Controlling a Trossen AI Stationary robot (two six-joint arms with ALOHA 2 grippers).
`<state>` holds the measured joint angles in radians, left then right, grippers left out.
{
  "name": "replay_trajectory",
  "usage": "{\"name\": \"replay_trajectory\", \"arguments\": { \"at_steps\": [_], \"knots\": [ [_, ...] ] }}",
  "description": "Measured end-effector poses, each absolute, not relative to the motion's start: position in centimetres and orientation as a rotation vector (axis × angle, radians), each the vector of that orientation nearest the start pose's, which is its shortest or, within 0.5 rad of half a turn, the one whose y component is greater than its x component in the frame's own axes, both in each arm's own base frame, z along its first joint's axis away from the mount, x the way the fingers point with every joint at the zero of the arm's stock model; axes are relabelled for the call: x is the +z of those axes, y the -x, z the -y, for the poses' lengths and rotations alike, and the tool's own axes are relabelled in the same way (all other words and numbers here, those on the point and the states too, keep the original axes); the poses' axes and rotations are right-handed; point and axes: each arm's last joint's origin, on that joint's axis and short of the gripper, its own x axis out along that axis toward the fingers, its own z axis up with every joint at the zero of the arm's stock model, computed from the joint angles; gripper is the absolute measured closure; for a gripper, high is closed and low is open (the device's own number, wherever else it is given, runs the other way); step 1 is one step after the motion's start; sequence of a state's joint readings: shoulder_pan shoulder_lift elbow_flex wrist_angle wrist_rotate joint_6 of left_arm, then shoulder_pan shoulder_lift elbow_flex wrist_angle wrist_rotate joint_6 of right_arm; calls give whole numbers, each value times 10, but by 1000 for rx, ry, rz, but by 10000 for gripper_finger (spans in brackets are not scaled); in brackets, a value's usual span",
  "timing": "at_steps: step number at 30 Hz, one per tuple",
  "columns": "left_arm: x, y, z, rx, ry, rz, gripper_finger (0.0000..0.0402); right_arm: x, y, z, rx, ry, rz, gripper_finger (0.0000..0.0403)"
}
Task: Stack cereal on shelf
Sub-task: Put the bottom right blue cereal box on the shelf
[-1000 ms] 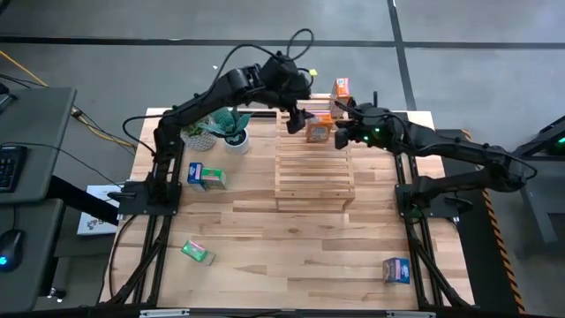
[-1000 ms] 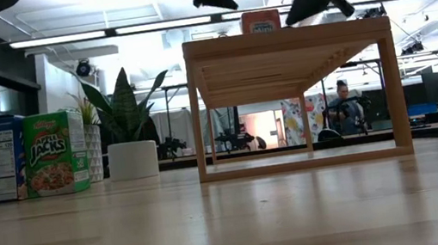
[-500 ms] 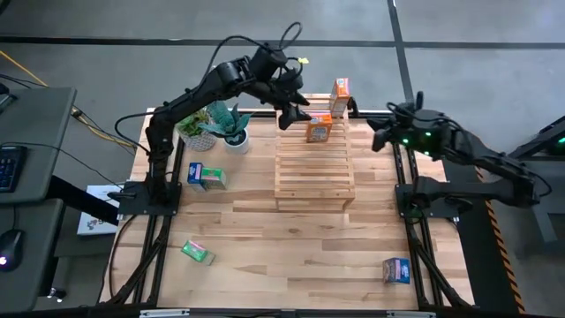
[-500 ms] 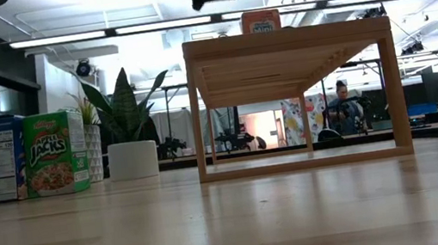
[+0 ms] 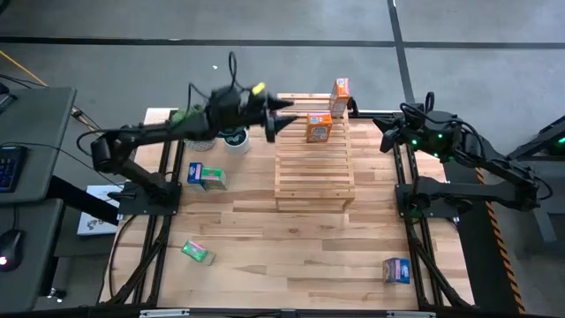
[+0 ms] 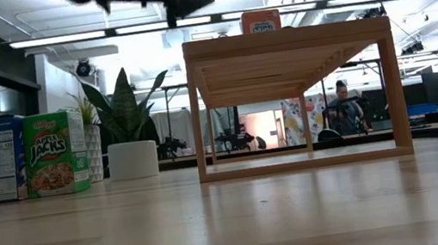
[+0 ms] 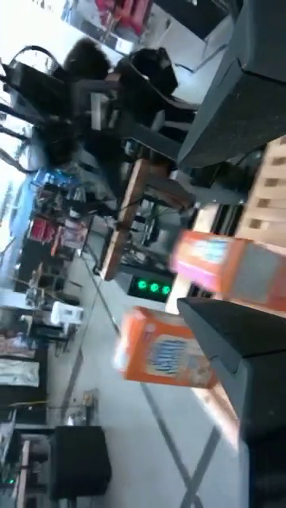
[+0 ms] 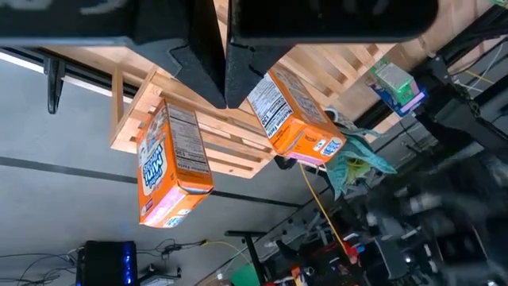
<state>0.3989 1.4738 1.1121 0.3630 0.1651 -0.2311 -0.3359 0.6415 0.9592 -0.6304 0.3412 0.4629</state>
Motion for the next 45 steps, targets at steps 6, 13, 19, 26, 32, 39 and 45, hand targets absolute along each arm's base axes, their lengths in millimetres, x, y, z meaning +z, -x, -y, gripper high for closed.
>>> {"name": "replay_trajectory", "arguments": {
  "at_steps": [6,13,19,26,32,39,45],
  "knots": [
    [295,-329,-134,246,181,-135,129,365,-103,46,-734,-440,-162,402],
    [273,-346,-152,206,85,-215,129,364,-103,46,-743,-438,-174,402],
    [270,-354,-155,92,73,-205,129,364,-103,47,-760,-435,-170,402],
    [263,-372,-161,56,77,-204,129,364,-102,47,-766,-436,-168,402],
    [256,-381,-166,63,86,-214,129,364,-103,47,-766,-436,-168,402],
    [259,-383,-167,62,-30,-205,129,364,-103,47,-766,-436,-168,402],
    [259,-382,-172,118,-126,-211,129,364,-103,47,-766,-440,-166,402]
  ]
}}
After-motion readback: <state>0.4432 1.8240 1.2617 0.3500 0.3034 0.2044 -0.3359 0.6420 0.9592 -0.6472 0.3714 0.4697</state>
